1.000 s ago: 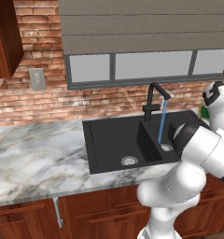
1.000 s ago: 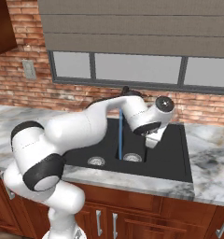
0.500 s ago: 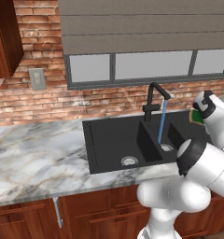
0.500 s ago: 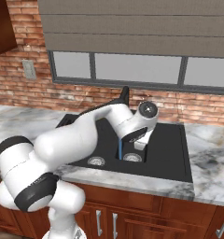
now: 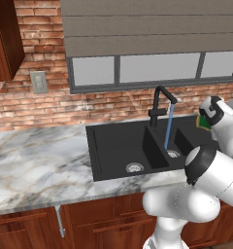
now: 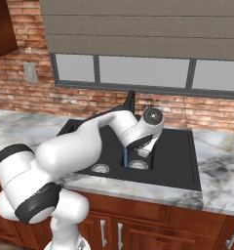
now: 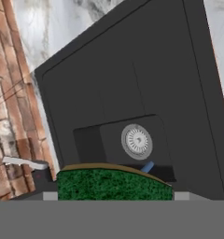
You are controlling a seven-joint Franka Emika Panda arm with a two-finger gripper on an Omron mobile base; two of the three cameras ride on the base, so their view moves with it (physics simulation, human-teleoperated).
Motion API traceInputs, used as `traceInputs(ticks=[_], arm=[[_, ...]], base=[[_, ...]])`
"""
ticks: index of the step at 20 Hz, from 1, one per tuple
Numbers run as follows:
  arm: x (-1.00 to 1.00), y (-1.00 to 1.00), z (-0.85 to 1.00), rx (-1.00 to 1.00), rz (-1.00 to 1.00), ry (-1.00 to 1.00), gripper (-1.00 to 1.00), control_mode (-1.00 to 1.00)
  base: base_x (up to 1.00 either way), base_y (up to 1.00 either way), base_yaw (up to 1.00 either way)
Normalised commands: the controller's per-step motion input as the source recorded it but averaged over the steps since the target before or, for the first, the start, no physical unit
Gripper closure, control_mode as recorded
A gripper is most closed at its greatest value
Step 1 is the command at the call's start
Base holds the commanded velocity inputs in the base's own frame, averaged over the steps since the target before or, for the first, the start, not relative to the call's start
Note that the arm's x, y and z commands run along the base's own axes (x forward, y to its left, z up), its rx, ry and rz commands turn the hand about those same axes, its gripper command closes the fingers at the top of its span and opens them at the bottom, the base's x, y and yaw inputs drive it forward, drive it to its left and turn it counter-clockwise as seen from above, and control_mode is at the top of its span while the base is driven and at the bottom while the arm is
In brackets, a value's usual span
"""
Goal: Soak the sponge with water for a few seconds and then drop it inside the sink.
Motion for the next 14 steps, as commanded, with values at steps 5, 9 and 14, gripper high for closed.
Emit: traceInputs(ticks=[5,9,14], arm=[[0.0,0.0,-0.04,0.13,-0.15,0.0,1.0,-1.0],[0.0,0.0,-0.03,0.13,-0.14,0.0,1.0,-1.0],[0.02,0.0,-0.09,0.06,-0.08,0.11,1.0,-1.0]], base=[[0.0,0.0,0.0],[0.0,0.0,0.0],[0.0,0.0,0.0]])
